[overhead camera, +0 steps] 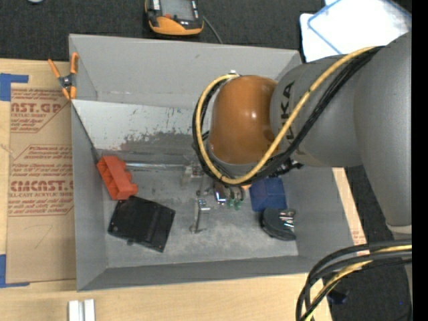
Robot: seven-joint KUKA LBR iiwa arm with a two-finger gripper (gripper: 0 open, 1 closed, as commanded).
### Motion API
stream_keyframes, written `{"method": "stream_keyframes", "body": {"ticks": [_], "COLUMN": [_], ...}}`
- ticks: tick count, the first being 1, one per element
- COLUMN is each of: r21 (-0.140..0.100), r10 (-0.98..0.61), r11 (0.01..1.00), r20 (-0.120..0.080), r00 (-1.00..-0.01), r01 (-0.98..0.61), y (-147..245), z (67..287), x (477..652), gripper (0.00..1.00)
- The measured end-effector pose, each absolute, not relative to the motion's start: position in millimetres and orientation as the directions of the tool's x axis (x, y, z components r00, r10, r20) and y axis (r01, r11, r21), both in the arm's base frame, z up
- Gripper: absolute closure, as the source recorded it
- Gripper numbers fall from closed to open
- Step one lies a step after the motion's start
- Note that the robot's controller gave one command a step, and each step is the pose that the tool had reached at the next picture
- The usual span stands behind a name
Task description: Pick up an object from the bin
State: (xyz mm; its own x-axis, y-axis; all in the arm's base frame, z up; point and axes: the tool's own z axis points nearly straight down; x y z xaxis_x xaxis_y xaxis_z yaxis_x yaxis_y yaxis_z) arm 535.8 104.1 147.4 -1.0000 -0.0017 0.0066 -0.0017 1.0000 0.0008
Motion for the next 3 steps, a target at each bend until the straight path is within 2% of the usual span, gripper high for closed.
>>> {"method": "stream_keyframes", "body": {"ticks": [1, 2, 3], "r21": [0.002, 0.003, 0.003], "r10": [0.0, -0.142, -0.111], "r11": [1.0, 0.99, 0.994], "r20": [-0.001, -0.002, -0.006], "r00": [-1.0, -0.99, -0.994], "r01": [0.0, -0.142, -0.111], "y": [103, 180, 188], "z": [151, 69, 125], "x": [537.9, 513.4, 492.5], "gripper": [0.0, 0.0, 0.0]}}
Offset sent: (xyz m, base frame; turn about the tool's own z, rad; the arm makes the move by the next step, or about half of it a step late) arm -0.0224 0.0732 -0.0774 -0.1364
